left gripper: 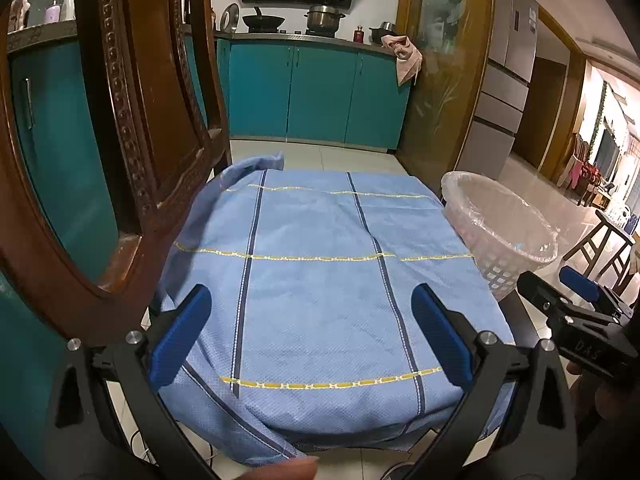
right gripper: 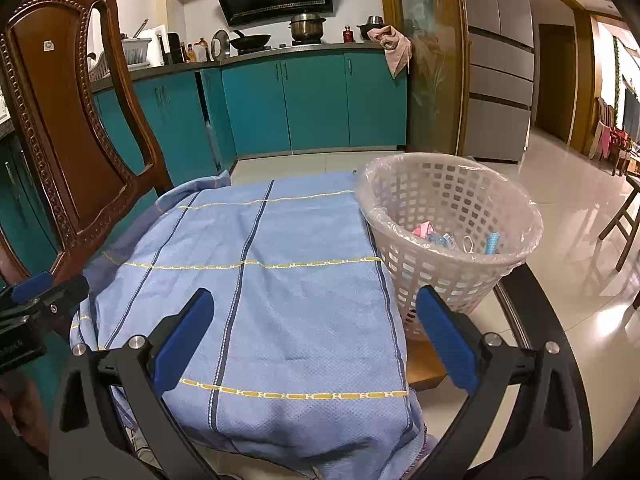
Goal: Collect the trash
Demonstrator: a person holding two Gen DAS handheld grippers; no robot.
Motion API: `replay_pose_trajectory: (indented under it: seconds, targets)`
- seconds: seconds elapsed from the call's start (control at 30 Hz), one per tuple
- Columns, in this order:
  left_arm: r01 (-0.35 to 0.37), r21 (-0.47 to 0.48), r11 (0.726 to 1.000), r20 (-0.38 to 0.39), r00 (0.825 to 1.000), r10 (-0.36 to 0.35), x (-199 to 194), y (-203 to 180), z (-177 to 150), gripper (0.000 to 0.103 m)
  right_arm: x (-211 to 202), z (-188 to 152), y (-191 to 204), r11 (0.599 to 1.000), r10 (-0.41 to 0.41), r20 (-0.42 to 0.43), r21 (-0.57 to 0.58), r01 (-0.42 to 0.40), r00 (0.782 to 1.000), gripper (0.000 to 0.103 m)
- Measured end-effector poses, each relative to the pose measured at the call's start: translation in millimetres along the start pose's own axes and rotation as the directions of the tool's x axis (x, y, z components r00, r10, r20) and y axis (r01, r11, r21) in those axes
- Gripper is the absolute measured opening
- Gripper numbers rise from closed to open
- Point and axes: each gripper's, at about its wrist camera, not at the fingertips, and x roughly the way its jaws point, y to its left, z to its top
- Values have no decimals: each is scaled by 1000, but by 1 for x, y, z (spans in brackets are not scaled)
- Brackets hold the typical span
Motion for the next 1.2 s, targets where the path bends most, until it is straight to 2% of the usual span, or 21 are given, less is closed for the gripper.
replay_pose_trajectory:
  seconds: [1.2]
  targets:
    - [0, 10, 1000, -7, 1000, 0, 3, -3, -1, 100, 3, -2, -1, 1000, 7, -8, -10, -7, 1000, 99]
